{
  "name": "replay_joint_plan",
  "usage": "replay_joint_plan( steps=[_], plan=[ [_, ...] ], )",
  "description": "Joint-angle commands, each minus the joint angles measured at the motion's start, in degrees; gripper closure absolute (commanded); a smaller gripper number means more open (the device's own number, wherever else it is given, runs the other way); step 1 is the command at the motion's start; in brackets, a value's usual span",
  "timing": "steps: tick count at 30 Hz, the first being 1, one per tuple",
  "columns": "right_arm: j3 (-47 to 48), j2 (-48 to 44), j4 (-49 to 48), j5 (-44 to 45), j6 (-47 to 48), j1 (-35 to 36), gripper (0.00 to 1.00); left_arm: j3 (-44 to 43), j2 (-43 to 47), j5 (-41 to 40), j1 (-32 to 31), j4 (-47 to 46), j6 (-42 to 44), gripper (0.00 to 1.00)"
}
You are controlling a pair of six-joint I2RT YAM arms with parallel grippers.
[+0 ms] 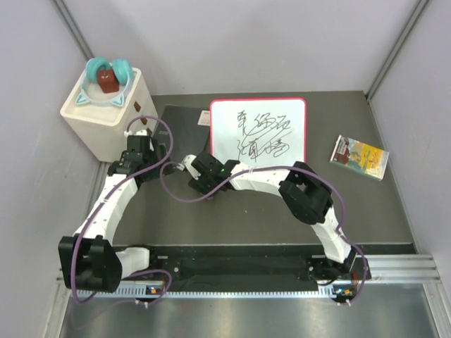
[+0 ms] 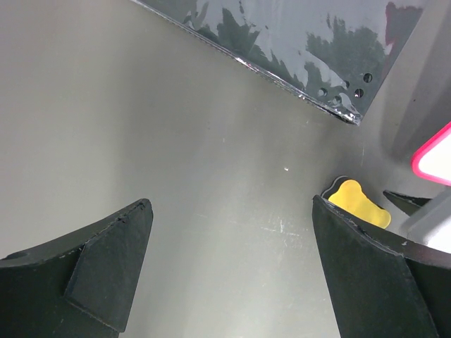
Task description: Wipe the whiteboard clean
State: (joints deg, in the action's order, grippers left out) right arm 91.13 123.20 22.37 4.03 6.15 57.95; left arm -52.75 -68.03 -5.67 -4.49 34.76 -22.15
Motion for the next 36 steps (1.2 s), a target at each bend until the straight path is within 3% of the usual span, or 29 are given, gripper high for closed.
replay_joint_plan(
  steps=[1,3,7,10,13,14,20,27,30,36],
  plan=[
    [3.44,2.13,-0.84,1.86,-1.05,-0.30,0.49,-0.77,-0.35,-1.09,-0.17,0.13,0.88,0.01],
    [4.40,2.66,-0.31,1.77,-1.32,-0.30,0.57,-0.86,-0.44,-1.27,-0.17,0.22,0.88,0.01],
    [4.93,3.28,-0.22,2.03,-1.67,-0.21,0.58,-0.86,-0.61,-1.10,-0.17,0.30,0.79,0.01],
    [4.49,3.10,-0.92,2.03,-1.93,-0.21,0.65,-0.86,-0.61,-1.18,-0.17,0.22,0.80,0.01],
    [4.32,3.10,-1.10,1.86,-2.20,-0.21,0.77,-0.77,-0.53,-1.18,-0.17,0.30,0.88,0.01],
    [4.14,3.02,-1.01,1.77,-2.37,-0.21,0.86,-0.77,-0.52,-1.18,-0.17,0.22,0.88,0.01],
    [-1.56,-2.42,-2.94,2.56,-3.86,-0.21,1.00,-0.51,0.09,0.39,-0.17,-0.31,0.88,0.01],
    [-10.97,-16.74,-2.60,2.56,-8.78,-0.12,1.00,0.28,-1.22,0.92,-0.08,-0.40,1.50,0.01],
    [-15.18,-24.30,-2.77,2.65,-10.19,-0.21,1.00,1.85,-2.46,5.30,-0.08,-2.85,1.32,0.01],
    [-19.67,-35.73,2.41,13.09,-12.57,-0.03,1.00,10.63,1.14,20.24,-0.08,-20.22,-2.36,0.09]
  ],
)
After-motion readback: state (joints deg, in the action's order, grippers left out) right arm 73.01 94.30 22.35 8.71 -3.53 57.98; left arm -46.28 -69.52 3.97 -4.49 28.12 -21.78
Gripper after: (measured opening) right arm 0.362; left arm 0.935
